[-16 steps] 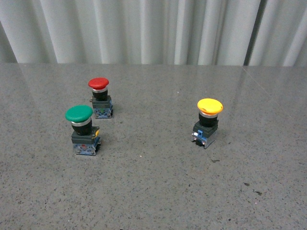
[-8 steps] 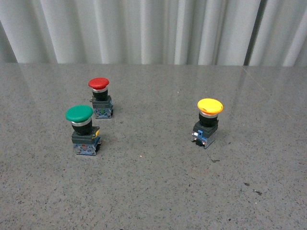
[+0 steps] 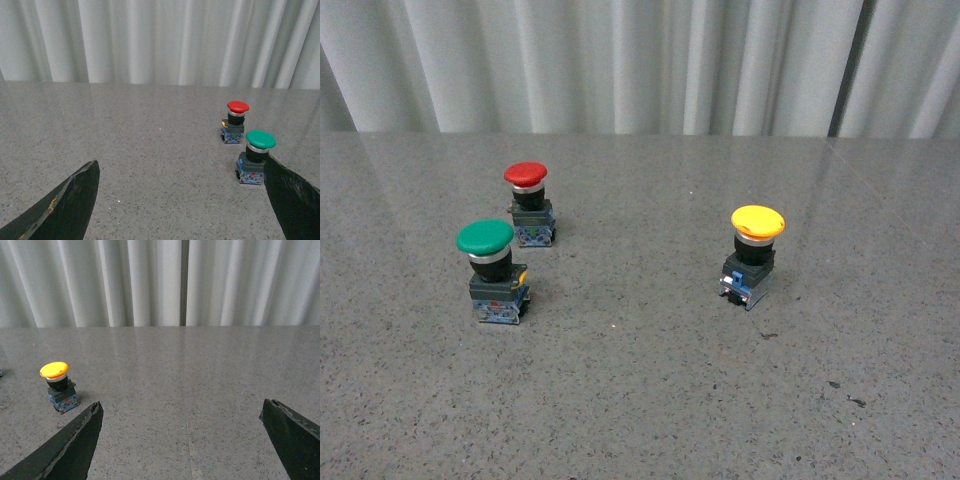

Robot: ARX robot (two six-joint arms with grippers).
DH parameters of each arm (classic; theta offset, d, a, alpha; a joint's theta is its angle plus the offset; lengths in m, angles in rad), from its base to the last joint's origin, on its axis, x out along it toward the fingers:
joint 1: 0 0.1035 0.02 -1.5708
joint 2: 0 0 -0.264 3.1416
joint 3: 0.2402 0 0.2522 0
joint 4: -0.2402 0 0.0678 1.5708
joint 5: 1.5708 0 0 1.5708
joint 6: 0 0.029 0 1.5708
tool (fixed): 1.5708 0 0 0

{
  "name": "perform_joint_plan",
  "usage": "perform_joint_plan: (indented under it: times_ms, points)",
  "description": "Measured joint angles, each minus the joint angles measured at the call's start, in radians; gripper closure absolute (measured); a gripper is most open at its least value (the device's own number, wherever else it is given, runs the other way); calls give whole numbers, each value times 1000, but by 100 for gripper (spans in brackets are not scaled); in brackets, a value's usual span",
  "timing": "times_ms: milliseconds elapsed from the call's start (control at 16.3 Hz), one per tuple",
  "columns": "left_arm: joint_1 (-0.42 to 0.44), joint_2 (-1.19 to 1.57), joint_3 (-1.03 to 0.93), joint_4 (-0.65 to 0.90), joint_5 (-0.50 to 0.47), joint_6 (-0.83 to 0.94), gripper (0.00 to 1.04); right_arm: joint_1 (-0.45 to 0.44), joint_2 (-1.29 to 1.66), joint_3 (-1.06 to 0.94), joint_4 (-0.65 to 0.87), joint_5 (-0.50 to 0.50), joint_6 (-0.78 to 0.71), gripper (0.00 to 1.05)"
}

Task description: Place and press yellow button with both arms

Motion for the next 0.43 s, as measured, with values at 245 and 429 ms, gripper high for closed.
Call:
perform_joint_plan:
  times_ms: [245,429]
  points:
    - [0,0,0,0,0,0,7,0,0,0,0,0,0,6]
    - [0,0,0,0,0,0,7,0,0,0,0,0,0,6]
